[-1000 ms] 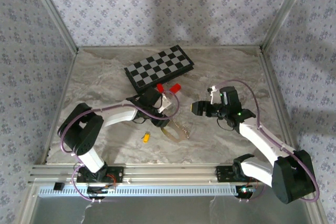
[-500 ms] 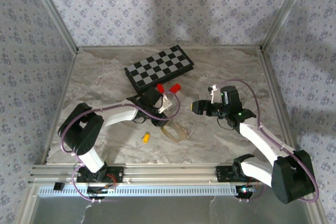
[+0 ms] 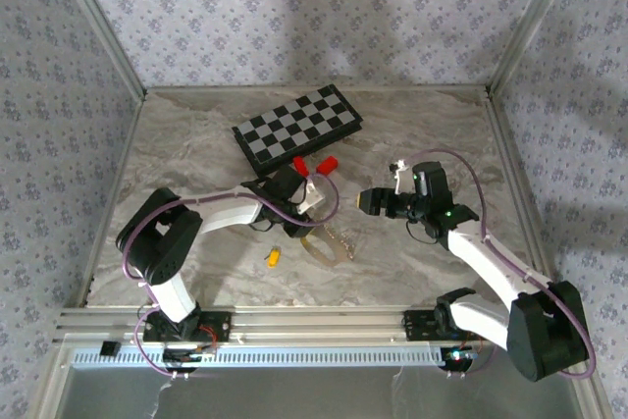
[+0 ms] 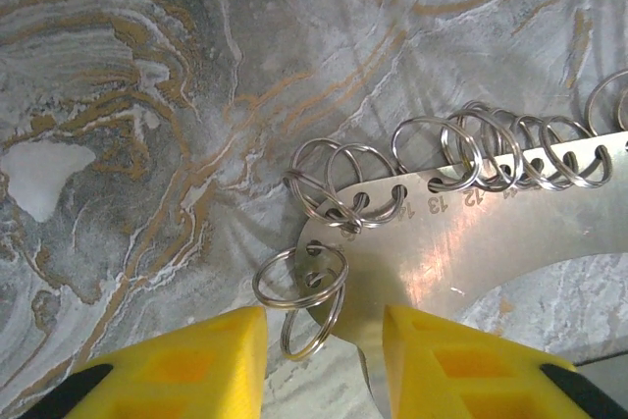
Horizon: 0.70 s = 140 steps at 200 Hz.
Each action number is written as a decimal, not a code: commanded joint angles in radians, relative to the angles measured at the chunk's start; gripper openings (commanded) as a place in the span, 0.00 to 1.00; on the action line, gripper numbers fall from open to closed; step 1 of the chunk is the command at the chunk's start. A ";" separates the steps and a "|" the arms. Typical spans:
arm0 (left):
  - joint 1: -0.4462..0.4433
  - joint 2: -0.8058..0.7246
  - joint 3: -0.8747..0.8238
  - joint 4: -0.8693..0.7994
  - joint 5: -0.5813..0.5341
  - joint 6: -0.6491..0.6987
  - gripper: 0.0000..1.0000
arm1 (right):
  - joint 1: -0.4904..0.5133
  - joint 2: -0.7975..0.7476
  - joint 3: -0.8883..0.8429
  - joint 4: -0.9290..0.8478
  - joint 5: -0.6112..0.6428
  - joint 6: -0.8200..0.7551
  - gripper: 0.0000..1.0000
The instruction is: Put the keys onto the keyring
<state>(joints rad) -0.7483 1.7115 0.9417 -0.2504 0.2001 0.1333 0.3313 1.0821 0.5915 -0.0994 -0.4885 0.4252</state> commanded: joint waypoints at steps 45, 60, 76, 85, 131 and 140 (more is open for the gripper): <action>-0.009 0.016 0.014 0.017 0.013 0.029 0.24 | -0.018 -0.046 0.041 -0.068 -0.002 -0.042 0.75; -0.011 0.016 0.011 0.021 0.015 0.031 0.22 | -0.024 -0.056 0.050 -0.086 0.000 -0.049 0.75; -0.014 0.019 0.014 0.013 0.014 0.035 0.20 | -0.035 -0.069 0.057 -0.107 -0.001 -0.059 0.75; -0.013 0.019 0.014 0.011 0.016 0.037 0.18 | -0.044 -0.078 0.062 -0.120 -0.002 -0.064 0.75; -0.020 0.025 0.014 0.010 0.018 0.042 0.10 | -0.082 -0.122 0.086 -0.176 -0.003 -0.091 0.75; -0.022 0.025 0.014 0.007 0.019 0.044 0.07 | -0.087 -0.132 0.090 -0.184 -0.004 -0.093 0.75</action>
<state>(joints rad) -0.7605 1.7226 0.9417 -0.2348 0.2008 0.1581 0.2596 0.9817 0.6415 -0.2264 -0.4870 0.3649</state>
